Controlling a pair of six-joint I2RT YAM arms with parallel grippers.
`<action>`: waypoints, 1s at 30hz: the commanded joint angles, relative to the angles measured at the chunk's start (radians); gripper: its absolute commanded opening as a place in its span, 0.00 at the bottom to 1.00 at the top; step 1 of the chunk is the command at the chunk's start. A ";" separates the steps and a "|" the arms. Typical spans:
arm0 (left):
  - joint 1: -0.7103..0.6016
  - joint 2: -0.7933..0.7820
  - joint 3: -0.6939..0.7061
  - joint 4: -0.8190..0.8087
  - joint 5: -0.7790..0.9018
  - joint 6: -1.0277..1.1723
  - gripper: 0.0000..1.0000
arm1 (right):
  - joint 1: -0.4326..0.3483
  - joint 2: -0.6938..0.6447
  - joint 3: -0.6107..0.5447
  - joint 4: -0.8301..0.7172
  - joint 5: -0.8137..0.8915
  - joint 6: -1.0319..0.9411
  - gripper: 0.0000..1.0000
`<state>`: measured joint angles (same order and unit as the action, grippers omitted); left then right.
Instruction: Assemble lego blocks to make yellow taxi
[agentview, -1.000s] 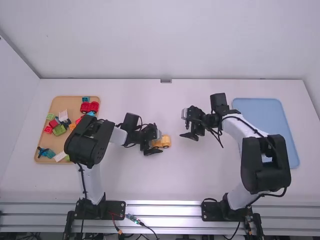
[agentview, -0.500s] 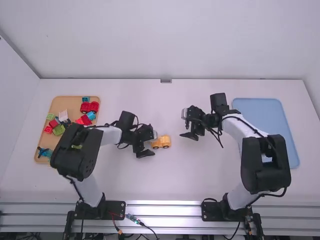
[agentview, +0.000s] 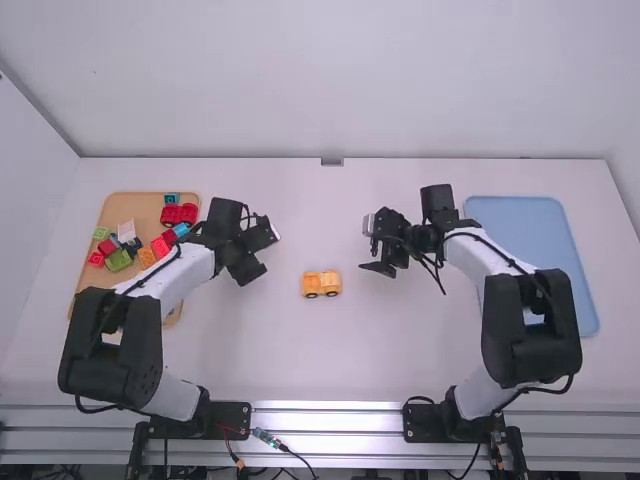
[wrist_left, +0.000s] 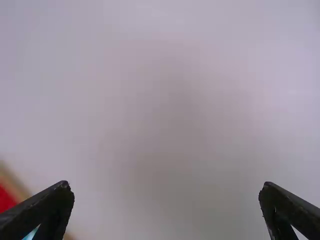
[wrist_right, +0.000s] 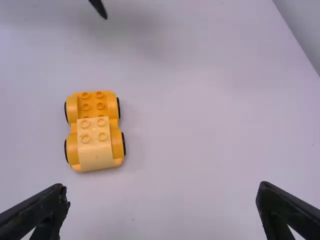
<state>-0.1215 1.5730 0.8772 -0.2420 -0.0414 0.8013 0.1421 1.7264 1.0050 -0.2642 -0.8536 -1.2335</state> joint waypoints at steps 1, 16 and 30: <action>0.003 -0.013 0.006 0.016 -0.298 -0.258 0.99 | 0.003 -0.009 0.008 0.007 -0.010 0.004 0.99; 0.497 0.010 0.283 -0.359 -0.021 -0.519 0.99 | 0.001 -0.009 0.008 0.034 0.003 0.003 0.99; 0.750 0.064 0.254 -0.333 0.064 -0.549 0.99 | 0.000 -0.009 0.010 0.050 0.050 0.012 0.99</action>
<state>0.6300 1.6215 1.1484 -0.5762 -0.0177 0.2745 0.1417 1.7264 1.0050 -0.2100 -0.8028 -1.2285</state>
